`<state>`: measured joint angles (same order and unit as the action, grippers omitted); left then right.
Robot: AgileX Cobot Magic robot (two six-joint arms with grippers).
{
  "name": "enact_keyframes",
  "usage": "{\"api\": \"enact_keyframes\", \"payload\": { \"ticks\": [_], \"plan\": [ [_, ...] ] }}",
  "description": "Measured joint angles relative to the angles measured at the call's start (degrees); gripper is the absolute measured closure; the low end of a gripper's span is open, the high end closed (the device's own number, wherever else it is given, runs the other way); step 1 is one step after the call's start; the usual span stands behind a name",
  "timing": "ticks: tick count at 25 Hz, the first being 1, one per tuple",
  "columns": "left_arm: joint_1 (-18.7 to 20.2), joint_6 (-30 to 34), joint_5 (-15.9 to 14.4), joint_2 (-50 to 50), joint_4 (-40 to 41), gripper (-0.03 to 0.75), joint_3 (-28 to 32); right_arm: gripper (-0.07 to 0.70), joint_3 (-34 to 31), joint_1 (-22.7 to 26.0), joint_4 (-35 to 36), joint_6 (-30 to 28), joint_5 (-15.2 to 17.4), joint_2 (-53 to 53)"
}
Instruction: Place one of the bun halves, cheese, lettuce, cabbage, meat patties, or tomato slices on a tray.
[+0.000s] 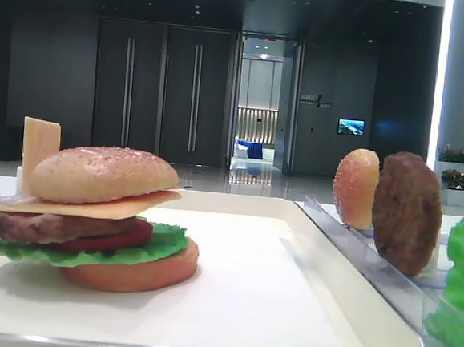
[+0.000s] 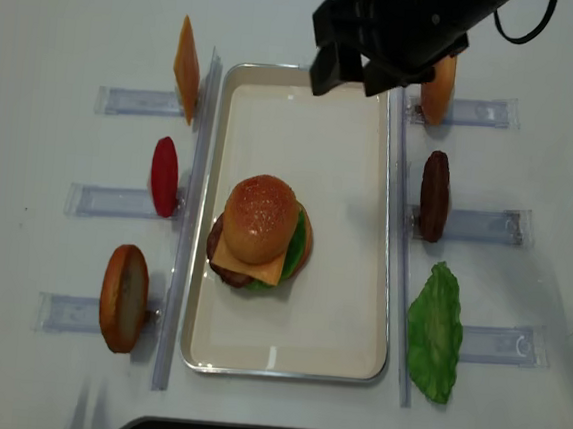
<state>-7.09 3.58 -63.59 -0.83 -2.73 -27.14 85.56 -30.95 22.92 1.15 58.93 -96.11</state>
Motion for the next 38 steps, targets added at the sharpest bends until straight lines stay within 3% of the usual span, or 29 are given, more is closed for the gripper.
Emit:
{"api": "enact_keyframes", "payload": {
  "ticks": [2, 5, 8, 12, 14, 20, 23, 26, 32, 38],
  "plan": [
    [0.0, 0.0, 0.0, 0.0, 0.0, 0.557, 0.0, 0.154, 0.0, 0.0, -12.4, 6.7, 2.8, 0.0],
    [0.0, 0.0, 0.0, 0.0, 0.0, 0.557, 0.0, 0.159, 0.0, 0.4, -25.1, 12.2, 8.3, 0.0],
    [0.0, 0.0, 0.0, 0.0, 0.0, 0.557, 0.0, 0.16, 0.0, 1.7, -28.9, 13.6, 10.5, 0.0],
    [0.0, 0.0, 0.0, 0.0, 0.0, 0.557, 0.0, 0.162, 0.0, 5.3, -28.7, 12.3, 10.8, 0.0],
    [0.0, 0.0, 0.0, 0.0, 0.0, 0.557, 0.0, 0.162, 0.0, 9.8, -28.7, 11.0, 10.8, 0.0],
    [0.0, 0.0, 0.0, 0.0, 0.0, 0.557, 0.0, 0.162, 0.1, 31.3, -27.7, 5.3, 10.8, 0.0],
    [0.0, 0.0, 0.0, 0.0, 0.0, 0.557, 0.0, 0.163, -0.4, 37.5, -26.6, 2.8, 10.7, 0.4],
    [0.0, 0.0, 0.0, 0.0, 0.0, 0.557, 0.0, 0.163, -6.5, 38.9, -26.4, 2.0, 10.6, 5.3],
    [0.0, 0.0, 0.0, 0.0, 0.0, 0.557, 0.0, 0.165, -27.9, 38.9, -27.2, 2.0, 10.8, 24.2],
    [0.0, 0.0, 0.0, 0.0, 0.0, 0.557, 0.0, 0.165, -44.4, 38.9, -26.0, 2.0, 10.5, 45.1]
  ]
}}
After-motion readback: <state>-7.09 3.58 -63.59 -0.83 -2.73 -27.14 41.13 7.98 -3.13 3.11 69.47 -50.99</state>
